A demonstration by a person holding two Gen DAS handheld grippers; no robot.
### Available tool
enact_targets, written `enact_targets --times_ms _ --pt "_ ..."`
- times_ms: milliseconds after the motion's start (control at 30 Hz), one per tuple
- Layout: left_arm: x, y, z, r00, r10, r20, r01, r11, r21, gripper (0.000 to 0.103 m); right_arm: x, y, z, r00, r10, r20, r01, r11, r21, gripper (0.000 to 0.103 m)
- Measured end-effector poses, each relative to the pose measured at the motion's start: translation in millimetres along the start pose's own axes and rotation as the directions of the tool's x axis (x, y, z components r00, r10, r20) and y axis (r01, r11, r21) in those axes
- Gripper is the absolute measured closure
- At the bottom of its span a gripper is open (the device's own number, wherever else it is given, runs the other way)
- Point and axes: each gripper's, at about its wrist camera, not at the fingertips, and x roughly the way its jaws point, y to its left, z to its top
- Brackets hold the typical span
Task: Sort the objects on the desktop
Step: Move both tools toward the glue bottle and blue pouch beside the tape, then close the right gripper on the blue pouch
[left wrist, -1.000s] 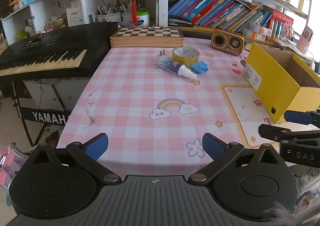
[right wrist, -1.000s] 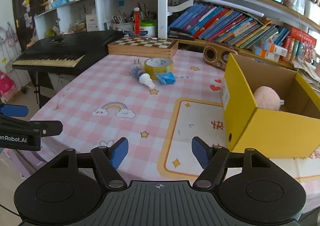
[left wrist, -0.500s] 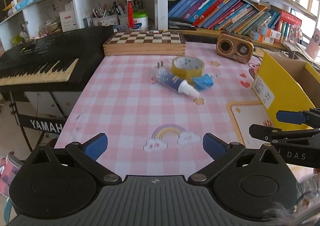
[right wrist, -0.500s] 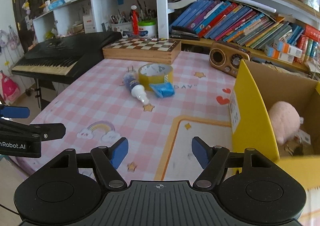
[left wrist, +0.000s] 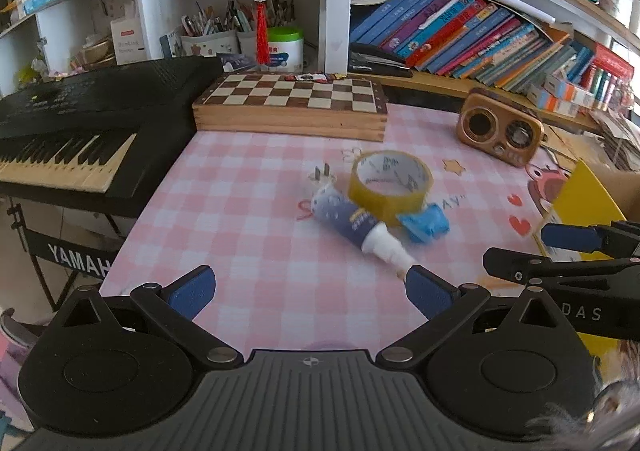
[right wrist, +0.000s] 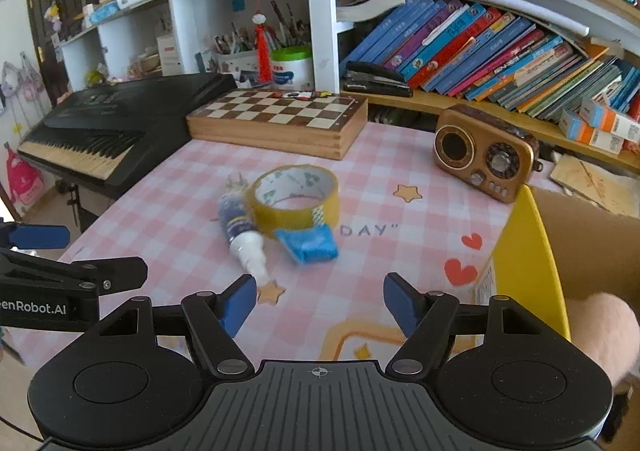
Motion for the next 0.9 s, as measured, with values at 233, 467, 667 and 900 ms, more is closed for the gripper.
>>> enact_targets --times_ms 233,467,667,900 --pt "24.1 1.7 19.5 1.0 0.031 0.0 -0.031 0.999 -0.015 0.001 40.2 -4.2 17.3 0.998 0.007 -0.057 -0.006 1.0 0.02 0.031" --pt "40.4 10.3 28.1 0.998 0.052 -0.019 -0.053 0.997 -0.049 0.001 69.1 -2.9 29.2 0.997 0.012 -0.079 -0.013 1.0 -0.01 0.031" --pt "54.7 15.4 31.8 0.998 0.051 -0.032 -0.053 0.995 -0.079 0.001 93.9 3.7 32.6 0.991 0.016 -0.134 -0.026 0.997 -0.073 0.032" --pt "70.9 15.0 37.2 0.999 0.016 -0.043 -0.021 0.994 -0.11 0.003 113.6 9.8 30.9 0.986 0.025 -0.167 -0.042 0.994 -0.096 0.033"
